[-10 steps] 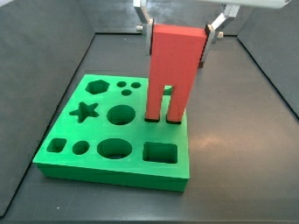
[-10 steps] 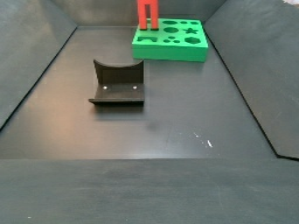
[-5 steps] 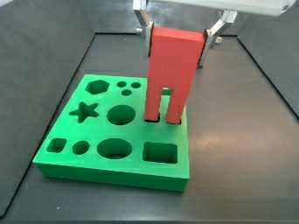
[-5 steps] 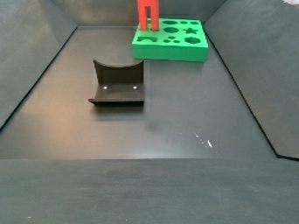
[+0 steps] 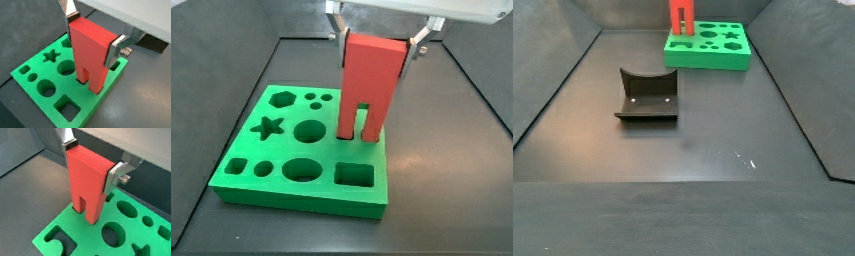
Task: Insert the double-square object.
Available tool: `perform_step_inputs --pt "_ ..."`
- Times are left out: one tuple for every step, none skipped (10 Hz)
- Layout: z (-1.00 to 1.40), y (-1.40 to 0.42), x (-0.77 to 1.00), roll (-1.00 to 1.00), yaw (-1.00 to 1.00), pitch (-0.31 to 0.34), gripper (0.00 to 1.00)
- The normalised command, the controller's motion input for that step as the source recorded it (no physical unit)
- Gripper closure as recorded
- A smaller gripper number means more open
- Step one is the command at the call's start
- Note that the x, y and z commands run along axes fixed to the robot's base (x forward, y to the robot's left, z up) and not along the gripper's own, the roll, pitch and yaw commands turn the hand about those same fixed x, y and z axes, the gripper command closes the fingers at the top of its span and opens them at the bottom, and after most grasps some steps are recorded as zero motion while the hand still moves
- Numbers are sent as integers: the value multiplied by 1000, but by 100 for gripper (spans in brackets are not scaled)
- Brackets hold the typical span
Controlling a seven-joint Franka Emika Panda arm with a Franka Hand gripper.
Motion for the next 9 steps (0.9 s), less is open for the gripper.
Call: perform_step_inputs --pt "-380 0 -131 -46 106 -241 100" --pt "-317 0 -80 -124 174 -180 100" --pt "-303 0 -57 -106 223 -100 100" --pt "-340 0 -91 -60 100 -144 100" --pt "-409 0 -23 -20 6 -199 100" --pt "-400 0 0 -10 6 -144 100" --pt "-403 0 9 0 9 -129 100" --pt "-437 0 0 0 9 -146 100" --pt "-417 0 66 0 14 -124 100"
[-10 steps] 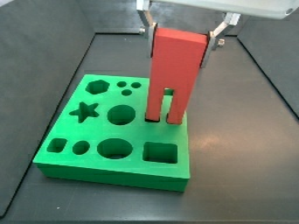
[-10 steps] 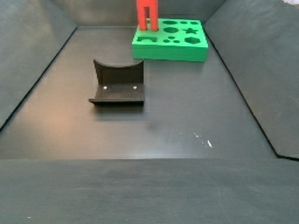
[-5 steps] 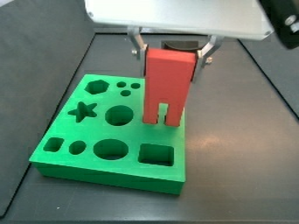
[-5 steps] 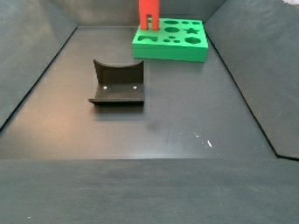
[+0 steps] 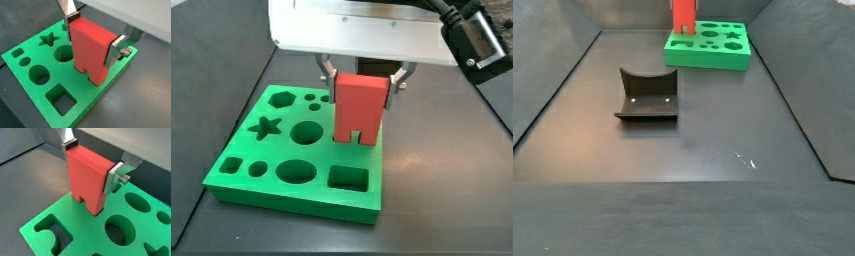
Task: Insert the double-square object.
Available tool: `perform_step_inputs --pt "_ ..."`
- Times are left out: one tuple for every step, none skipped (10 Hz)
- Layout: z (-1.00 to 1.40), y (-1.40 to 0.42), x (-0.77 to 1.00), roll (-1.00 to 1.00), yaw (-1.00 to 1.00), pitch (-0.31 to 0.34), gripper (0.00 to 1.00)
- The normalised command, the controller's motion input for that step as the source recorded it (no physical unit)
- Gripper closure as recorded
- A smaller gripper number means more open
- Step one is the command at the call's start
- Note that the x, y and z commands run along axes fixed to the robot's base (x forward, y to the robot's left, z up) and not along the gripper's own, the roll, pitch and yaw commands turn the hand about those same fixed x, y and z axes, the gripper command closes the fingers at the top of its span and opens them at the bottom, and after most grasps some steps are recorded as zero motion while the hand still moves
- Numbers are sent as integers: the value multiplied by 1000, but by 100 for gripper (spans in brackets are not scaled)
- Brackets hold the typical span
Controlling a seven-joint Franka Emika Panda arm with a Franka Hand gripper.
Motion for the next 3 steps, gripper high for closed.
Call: perform_step_inputs --pt "-389 0 134 0 11 -69 100" --pt "-151 0 0 0 0 -14 100" --pt "0 0 0 0 0 0 100"
